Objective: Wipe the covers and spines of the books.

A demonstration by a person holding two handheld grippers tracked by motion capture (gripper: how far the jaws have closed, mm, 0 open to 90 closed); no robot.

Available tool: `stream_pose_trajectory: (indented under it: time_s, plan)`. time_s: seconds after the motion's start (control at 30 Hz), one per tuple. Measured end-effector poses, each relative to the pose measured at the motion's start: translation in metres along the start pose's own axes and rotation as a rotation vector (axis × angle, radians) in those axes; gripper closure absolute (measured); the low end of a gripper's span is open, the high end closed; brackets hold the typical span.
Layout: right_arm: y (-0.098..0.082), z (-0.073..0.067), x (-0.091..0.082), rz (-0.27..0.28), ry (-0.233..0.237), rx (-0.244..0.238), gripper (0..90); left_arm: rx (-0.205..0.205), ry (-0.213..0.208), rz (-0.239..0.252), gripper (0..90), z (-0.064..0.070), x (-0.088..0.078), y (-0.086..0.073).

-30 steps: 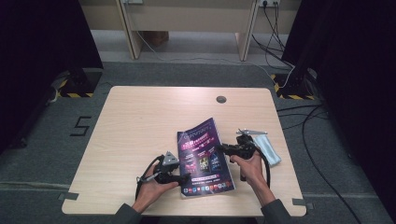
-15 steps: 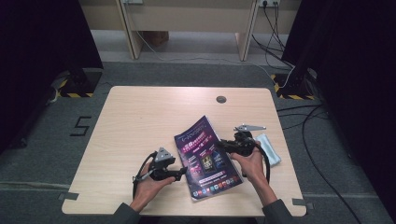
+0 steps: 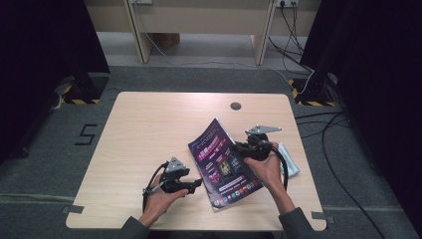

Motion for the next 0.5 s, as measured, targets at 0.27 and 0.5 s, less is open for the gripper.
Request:
stream_pose_trajectory:
  time_s: [0.27, 0.5]
  plan:
    - [0.011, -0.006, -0.002, -0.034, -0.020, -0.050, 83.3, -0.079, 0.011, 0.026, 32.2, -0.017, -0.004, 0.012]
    - [0.012, -0.011, 0.000, -0.055, -0.021, -0.080, 83.3, -0.114, 0.014, 0.037, 32.2, -0.025, -0.005, 0.020]
Point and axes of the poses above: each handheld gripper's, and its own axes: x roughly forward along the jaws, y roughly out of its top, z roughly to its right, the point moved 6 cm from there along x, roughly forward along the jaws, and after that the axes turned 14 degrees about y, right-handed, at the moved point
